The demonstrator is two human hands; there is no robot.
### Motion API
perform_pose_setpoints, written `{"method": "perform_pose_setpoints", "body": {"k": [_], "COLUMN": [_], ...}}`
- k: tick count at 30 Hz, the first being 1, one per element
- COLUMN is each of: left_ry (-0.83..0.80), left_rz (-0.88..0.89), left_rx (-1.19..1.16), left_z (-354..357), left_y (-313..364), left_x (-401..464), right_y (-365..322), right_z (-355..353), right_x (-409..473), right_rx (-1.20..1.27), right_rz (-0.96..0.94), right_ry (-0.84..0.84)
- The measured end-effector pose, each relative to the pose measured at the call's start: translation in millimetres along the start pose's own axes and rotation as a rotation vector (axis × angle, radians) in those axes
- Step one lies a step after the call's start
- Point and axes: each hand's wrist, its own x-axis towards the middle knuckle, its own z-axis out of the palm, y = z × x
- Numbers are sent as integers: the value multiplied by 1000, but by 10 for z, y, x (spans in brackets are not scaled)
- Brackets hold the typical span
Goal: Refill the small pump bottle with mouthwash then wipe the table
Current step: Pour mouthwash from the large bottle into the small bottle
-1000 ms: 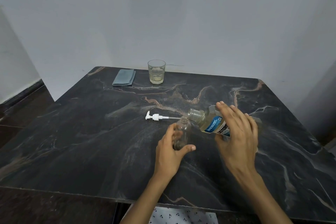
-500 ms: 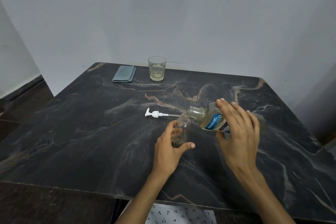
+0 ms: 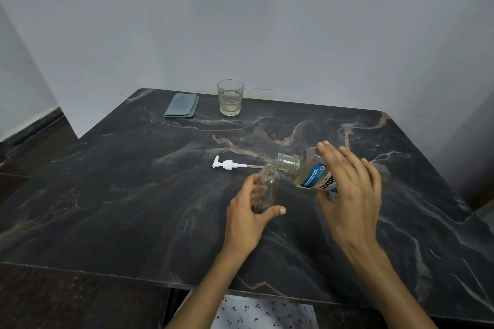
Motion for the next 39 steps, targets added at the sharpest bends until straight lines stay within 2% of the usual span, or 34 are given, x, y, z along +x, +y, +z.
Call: {"method": "perform_pose_setpoints", "body": {"k": [39], "left_ry": [-1], "left_rz": [1], "left_rx": [-17], "left_z": [-13], "left_y": [37], "left_x": [-5], "right_y": [-18], "right_z": [-39], "right_x": [5], "right_rx": [-24], "right_rz": [-2], "right_ry": [-18]}}
